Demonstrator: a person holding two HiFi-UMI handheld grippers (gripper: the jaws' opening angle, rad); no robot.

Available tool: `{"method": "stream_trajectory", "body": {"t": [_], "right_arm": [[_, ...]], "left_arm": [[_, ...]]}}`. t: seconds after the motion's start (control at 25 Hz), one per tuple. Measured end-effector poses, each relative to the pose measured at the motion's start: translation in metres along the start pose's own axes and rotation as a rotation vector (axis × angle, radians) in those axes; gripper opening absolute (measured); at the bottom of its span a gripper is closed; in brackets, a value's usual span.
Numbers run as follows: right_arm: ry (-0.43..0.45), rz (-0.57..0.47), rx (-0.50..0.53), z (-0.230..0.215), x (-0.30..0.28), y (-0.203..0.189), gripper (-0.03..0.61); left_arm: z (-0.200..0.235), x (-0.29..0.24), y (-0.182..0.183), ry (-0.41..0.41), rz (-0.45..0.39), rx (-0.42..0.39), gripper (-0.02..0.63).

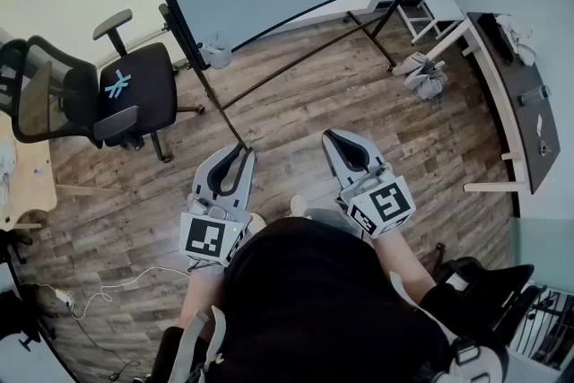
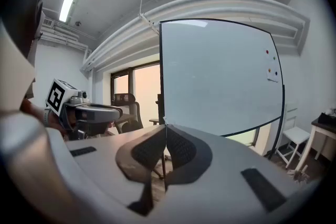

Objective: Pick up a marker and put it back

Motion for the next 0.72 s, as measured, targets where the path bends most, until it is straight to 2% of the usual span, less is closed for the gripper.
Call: {"method": "stream_trajectory", "body": {"t": [0.2,0.44,0.72], "right_arm": [[-0.026,0.029,0.006,0.021,0.002,-0.006,0.018],[-0.106,0.024,-0.023,0.039,0.004,-0.013,0.018],[-0.188,0.02,-0.029,0.042,0.019,-0.017,0.02]], "left_arm": [[0.012,0.023,-0.001,-0.006,0.005,0.029,0.051],[0.028,0.039,-0.007,-0.061,0.007,0.039,0.051],[0.03,0.027,-0.016,-0.126,0.023,0.03,0.051]]}}
Point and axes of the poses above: the fingertips, and each gripper's own axes: x backward along the fingers, z to its left, y out of its top, the point moved 2 cm from there along x, backward along the fingers, and after that the axes turned 9 degrees about -z, right-handed, at the moved point
